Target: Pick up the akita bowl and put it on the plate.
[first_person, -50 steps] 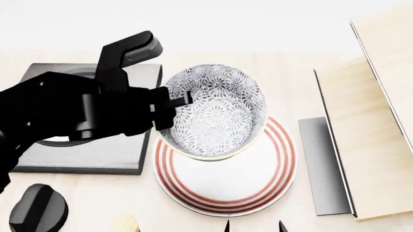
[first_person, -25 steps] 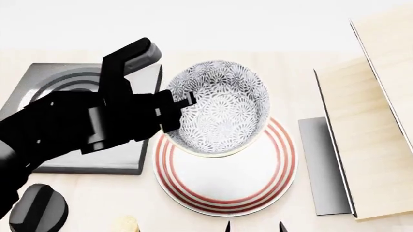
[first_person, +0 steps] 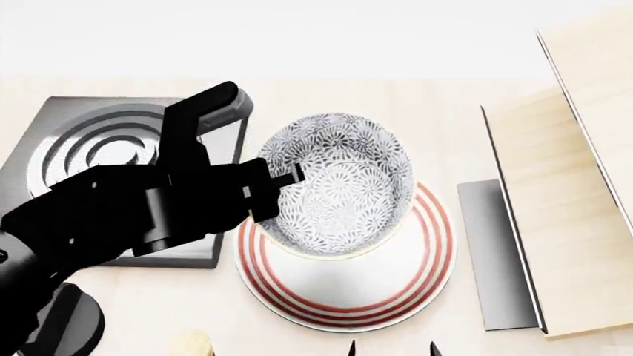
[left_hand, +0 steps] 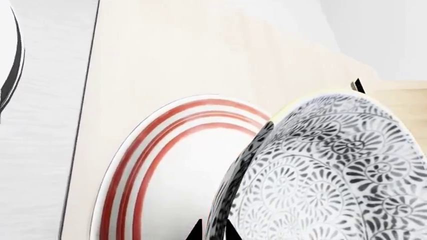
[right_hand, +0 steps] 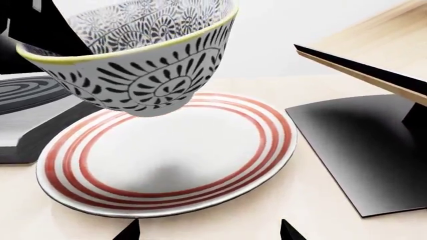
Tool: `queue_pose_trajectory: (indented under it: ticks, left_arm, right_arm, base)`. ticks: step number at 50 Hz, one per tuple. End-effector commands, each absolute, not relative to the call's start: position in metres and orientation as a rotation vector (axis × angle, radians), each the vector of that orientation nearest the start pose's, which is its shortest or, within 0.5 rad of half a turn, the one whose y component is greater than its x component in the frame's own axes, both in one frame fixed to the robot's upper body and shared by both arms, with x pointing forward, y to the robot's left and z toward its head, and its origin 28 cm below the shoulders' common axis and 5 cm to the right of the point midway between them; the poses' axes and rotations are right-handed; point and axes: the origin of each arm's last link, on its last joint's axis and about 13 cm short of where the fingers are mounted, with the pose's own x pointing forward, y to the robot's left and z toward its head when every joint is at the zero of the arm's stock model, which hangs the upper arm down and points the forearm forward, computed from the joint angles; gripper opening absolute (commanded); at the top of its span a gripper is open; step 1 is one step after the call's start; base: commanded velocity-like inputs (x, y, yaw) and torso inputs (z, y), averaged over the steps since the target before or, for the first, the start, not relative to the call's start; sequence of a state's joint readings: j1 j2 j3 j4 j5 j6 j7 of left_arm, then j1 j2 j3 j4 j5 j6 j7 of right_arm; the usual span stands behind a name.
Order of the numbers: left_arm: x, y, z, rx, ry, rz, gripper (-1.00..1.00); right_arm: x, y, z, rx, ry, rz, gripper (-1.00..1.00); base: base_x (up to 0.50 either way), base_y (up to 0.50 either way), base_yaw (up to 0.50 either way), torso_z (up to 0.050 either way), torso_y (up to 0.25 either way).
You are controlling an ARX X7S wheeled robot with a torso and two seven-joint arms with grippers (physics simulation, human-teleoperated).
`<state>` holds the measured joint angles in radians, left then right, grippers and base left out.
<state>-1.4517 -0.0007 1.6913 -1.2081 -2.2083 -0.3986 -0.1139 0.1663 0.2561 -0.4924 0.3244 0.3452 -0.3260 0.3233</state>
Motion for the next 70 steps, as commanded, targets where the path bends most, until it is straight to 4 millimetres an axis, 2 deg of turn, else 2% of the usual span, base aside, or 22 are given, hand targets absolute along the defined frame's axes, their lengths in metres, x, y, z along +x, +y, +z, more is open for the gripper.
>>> queue_pose_trajectory:
  ticks: [1,37,54,70]
  left_arm:
    - [0.4,0.126,0.184,-0.464,0.647,-0.343,-1.0]
    - [0.397,0.119,0.18,-0.438,0.65,-0.366,-1.0]
    - [0.395,0.12,0.168,-0.47,0.69,-0.248,-1.0]
    - [0.394,0.117,0.164,-0.468,0.684,-0.259,-1.0]
  right_arm:
    - [0.227,-0.086,-0.014,0.044,-0.027,0.042,1.0]
    - [0.226,-0.084,-0.013,0.039,-0.031,0.054,1.0]
    - [0.226,-0.084,-0.014,0.044,-0.027,0.056,1.0]
    - [0.229,-0.085,-0.016,0.047,-0.021,0.054,1.0]
  base:
    - [0.0,0.0,0.0,0.0,0.0]
    - [0.0,0.0,0.0,0.0,-0.004]
    - [0.0,0.0,0.0,0.0,0.0]
    - [0.0,0.0,0.0,0.0,0.0]
